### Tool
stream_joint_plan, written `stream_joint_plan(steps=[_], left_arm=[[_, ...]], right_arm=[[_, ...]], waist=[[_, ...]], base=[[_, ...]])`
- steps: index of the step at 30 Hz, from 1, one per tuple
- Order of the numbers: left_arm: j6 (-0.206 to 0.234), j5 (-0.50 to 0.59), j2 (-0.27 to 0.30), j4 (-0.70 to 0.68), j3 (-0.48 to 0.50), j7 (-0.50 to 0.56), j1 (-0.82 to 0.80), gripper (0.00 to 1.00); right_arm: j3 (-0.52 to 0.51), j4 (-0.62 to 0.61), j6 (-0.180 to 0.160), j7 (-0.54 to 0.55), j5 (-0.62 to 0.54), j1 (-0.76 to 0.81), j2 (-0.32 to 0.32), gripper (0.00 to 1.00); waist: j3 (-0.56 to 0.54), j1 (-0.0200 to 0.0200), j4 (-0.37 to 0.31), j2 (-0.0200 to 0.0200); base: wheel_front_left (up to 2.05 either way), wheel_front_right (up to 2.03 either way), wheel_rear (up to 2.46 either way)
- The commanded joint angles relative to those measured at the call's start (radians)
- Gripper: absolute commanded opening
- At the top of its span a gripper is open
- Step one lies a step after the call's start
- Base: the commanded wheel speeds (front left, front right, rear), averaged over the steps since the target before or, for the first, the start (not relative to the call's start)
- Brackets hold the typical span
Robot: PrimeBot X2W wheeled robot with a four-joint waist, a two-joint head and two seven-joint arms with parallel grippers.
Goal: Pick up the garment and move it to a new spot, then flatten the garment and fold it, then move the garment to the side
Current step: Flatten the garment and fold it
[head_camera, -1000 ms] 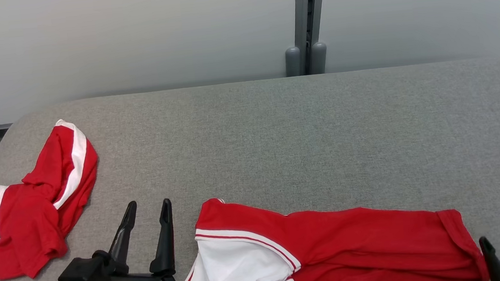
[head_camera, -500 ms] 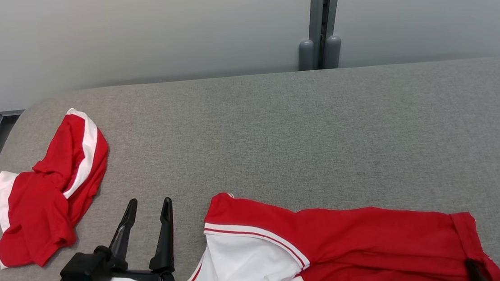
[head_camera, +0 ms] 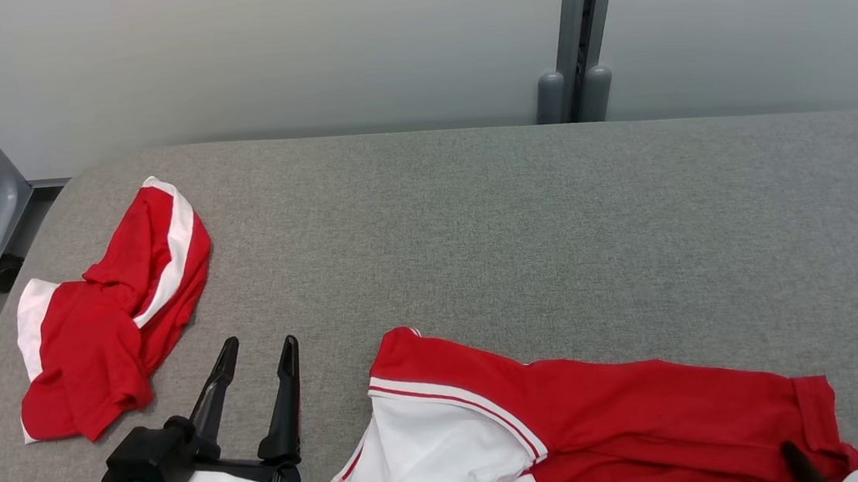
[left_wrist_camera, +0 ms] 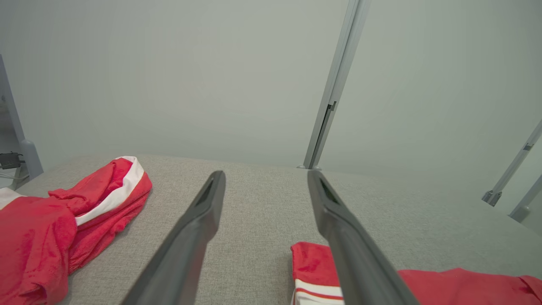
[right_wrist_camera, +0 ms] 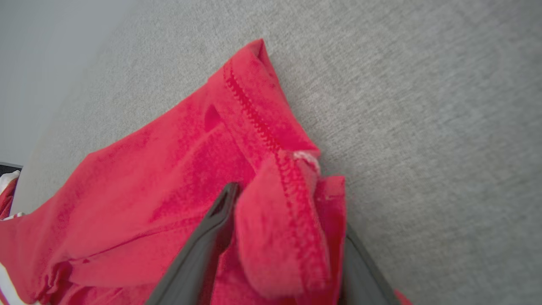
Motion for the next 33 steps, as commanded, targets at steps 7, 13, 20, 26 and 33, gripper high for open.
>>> stream_joint_plan(steps=[7,13,20,26,33], left_arm=[[0.007,-0.004,-0.001,0.006,-0.005,-0.001,-0.007,1.00],[0.011,-0.009,-0.005,0.005,-0.008,-0.003,0.007,1.00],[0.007,-0.011,-0.009,0.006,-0.015,-0.006,-0.001,1.00],[0.005,-0.012,-0.014,0.015,-0.022,-0.007,0.000,1.00],[0.010,-0.016,-0.013,0.021,-0.021,-0.008,0.029,1.00]], right_arm=[[0.046,0.010,0.003,-0.040,0.045,-0.035,-0.014,0.00],[0.013,-0.018,0.003,-0.064,0.079,-0.031,-0.086,0.00],[-0.077,-0.014,0.003,-0.090,0.017,-0.059,-0.166,0.00],[-0.104,-0.086,0.003,-0.074,-0.023,-0.065,-0.153,0.00],[-0.118,-0.325,0.003,-0.023,-0.099,0.002,-0.096,0.00]], waist=[[-0.010,0.0000,0.003,0.0000],[-0.021,0.0000,-0.014,0.0000],[-0.019,0.0000,-0.030,0.0000],[-0.028,0.0000,-0.026,0.0000],[-0.059,0.0000,-0.016,0.0000]], base=[[0.00,0.00,0.00],[0.00,0.00,0.00],[0.00,0.00,0.00],[0.00,0.00,0.00],[0.00,0.00,0.00]])
